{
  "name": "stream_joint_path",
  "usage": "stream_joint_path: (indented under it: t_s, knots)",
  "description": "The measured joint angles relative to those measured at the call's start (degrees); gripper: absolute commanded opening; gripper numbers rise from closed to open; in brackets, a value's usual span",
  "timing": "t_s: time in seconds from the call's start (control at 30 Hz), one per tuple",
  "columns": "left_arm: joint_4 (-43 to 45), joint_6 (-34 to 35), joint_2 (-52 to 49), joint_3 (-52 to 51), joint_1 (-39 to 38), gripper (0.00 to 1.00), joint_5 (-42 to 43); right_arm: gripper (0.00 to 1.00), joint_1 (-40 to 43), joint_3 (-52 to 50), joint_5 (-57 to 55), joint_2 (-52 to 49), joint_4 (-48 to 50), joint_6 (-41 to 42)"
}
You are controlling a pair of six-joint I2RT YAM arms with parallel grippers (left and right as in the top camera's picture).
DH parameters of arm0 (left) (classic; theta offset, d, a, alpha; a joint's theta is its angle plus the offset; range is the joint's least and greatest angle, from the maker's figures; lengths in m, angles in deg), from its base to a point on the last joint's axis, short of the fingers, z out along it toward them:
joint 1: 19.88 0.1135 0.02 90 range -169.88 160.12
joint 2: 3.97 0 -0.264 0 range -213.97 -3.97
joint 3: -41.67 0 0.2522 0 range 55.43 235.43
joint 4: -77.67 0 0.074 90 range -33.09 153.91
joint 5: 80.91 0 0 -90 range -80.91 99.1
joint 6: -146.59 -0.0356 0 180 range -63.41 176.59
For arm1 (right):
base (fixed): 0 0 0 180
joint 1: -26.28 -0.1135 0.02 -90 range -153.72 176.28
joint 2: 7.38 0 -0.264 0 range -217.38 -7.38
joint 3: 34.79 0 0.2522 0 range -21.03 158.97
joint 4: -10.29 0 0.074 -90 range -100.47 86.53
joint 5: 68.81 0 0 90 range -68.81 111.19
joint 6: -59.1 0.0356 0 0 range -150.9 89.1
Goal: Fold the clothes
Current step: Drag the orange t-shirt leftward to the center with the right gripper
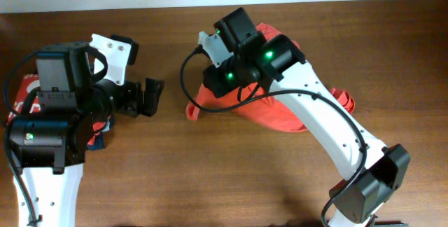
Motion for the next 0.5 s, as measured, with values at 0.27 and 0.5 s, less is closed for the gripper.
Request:
stream_joint_path:
  t_s: [0.27,0.5]
  knots:
    - [-2.4,0.0,-0.6,0.0,-0.3,0.9,0.3,0.59,12.2,0.0,-6.7,0.3,-2.3,3.9]
    - [-9.6,-2.8,-8.7,-1.7,-6.9,0.67,0.8,0.6,27.8,0.0,-5.8,0.3,-12.3,5.0]
